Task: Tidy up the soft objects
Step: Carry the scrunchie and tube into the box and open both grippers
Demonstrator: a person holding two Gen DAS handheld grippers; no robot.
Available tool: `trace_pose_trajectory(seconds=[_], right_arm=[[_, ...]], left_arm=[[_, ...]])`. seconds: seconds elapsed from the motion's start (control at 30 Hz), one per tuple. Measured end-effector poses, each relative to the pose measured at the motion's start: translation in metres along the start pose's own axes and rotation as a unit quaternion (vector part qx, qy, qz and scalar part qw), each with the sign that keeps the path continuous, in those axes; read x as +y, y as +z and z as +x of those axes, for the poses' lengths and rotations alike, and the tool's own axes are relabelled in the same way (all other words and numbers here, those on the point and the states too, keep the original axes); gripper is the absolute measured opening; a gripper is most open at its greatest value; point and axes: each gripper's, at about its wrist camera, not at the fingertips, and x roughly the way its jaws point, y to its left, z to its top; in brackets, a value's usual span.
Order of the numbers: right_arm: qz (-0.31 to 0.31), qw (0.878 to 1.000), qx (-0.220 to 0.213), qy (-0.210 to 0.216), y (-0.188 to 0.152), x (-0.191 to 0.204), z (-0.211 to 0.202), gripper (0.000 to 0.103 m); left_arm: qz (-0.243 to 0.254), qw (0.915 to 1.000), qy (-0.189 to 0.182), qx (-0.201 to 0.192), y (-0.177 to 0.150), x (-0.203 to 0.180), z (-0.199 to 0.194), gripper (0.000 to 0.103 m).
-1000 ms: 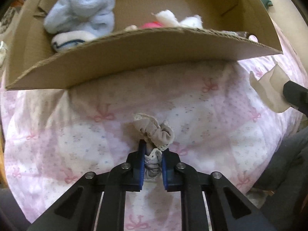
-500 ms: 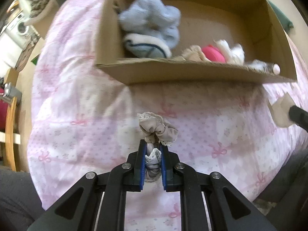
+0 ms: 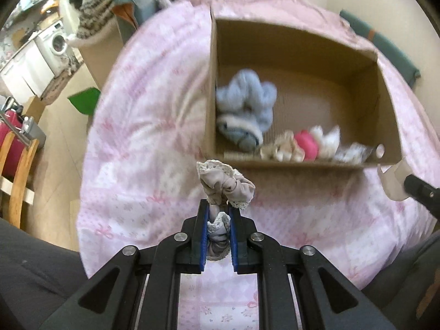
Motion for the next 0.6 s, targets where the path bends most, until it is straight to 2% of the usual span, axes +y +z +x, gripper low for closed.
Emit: trace_pose_trajectory(seconds=[0.23, 0.33, 0.47, 0.6], right_arm=[[0.012, 1.000, -0.022, 0.015, 0.008, 0.000, -0.013, 0.008], [0.019, 0.999, -0.037, 0.033, 0.015, 0.001, -0.025, 0.008], [0.023, 0.996, -0.071, 0.054, 0.030, 0.002, -0.046, 0.008], [0.018, 0.995, -0.078, 0.058, 0.046, 0.004, -0.053, 0.008]], left_arm=[[-0.017, 0.9996, -0.019, -0.015, 0.020, 0.005, -0.021, 0.012], [-0.011, 0.9990, -0.018, -0.038, 0.032, 0.006, -0.039, 0.012], [0.014, 0.9953, -0.003, -0.095, 0.050, 0.003, -0.058, 0.012], [0.018, 0.9944, -0.018, -0.102, 0.062, -0.001, -0.065, 0.012]])
